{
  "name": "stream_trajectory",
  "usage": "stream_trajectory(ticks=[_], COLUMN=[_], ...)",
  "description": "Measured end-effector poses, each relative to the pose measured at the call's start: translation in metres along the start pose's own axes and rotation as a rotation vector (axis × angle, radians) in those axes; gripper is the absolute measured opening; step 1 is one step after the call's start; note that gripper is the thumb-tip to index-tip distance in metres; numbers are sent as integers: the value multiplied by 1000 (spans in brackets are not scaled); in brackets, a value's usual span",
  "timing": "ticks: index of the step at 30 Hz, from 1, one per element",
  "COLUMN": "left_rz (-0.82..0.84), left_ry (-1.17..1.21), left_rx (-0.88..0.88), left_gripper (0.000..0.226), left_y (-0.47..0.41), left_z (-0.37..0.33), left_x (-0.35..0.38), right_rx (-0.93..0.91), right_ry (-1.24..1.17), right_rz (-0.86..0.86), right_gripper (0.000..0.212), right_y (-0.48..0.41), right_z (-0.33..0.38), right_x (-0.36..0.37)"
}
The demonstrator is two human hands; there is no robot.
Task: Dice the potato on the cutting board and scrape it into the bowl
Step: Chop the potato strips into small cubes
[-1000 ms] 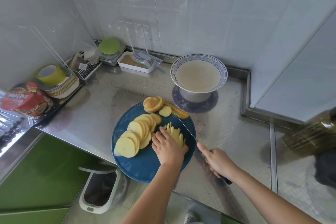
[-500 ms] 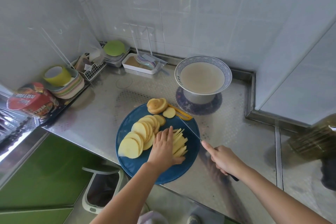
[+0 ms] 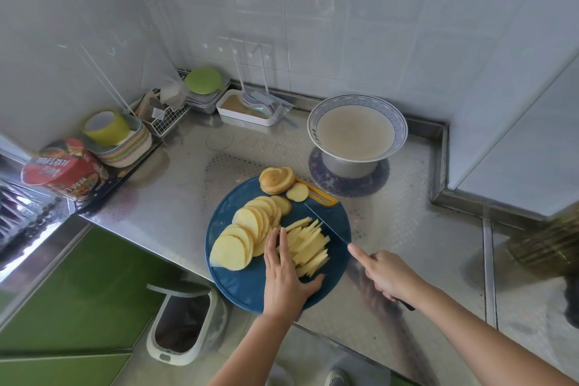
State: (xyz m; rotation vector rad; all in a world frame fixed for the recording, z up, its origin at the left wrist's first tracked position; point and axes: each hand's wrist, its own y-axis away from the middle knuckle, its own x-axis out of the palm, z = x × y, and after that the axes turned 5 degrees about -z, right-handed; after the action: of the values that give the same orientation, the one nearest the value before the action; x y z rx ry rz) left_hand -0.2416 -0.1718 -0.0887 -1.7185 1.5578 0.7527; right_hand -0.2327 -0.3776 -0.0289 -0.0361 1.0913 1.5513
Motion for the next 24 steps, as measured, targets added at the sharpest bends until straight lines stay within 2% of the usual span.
stream_trajectory(ticks=[6,12,17,21,24], left_rz=[-4,-13,-28,-21,-23], left_ry=[24,-109,-193,-253,-226], left_rx=[52,172,116,178,196], left_gripper=[115,115,113,106,111], left_y=[-5,-12,-20,-22,-24], left_z=[3,-2,-5,-3,-3], left_x=[6,10,11,14,13], right_rx=[-12,-4,-7,11,19], right_ry=[10,-8,-49,-100,-119], right_rz=[5,17,32,57,56], right_gripper=[64,65,64,65,65], right_y=[5,7,10,10,9], right_z=[0,-2,-7,-11,-14], right_x=[9,11,10,11,12])
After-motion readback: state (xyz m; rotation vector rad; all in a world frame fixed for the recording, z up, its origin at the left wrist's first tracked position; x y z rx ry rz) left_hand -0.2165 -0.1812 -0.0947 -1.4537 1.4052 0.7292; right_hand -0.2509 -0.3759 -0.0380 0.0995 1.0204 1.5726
